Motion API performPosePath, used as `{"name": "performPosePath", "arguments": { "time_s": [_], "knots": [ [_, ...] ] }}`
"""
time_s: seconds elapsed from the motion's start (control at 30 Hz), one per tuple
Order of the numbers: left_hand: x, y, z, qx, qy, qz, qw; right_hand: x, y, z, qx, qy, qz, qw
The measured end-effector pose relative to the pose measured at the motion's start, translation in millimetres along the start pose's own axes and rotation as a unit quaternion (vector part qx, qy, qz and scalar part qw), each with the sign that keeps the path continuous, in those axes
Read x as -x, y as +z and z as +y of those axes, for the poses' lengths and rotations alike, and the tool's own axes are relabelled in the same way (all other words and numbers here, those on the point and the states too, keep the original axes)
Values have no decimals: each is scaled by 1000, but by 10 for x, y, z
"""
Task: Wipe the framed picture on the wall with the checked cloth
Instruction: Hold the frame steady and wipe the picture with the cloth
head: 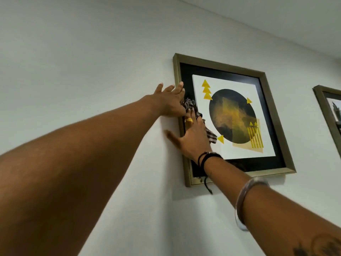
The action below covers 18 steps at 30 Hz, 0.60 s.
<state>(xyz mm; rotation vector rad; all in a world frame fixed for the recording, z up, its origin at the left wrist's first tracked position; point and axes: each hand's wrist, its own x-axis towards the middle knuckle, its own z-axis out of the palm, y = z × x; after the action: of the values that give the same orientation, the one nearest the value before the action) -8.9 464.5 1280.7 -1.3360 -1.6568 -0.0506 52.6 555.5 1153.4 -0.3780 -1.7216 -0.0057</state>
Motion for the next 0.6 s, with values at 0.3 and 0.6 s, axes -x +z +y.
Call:
{"name": "performPosePath", "arguments": {
  "time_s": [0.3, 0.6],
  "knots": [
    [50, 41, 27, -76, 11, 9, 997, 1113, 92, 397, 13, -54, -28, 998],
    [31, 88, 3, -55, 7, 18, 998, 1472, -82, 1088, 143, -154, -10, 978]
  ]
}}
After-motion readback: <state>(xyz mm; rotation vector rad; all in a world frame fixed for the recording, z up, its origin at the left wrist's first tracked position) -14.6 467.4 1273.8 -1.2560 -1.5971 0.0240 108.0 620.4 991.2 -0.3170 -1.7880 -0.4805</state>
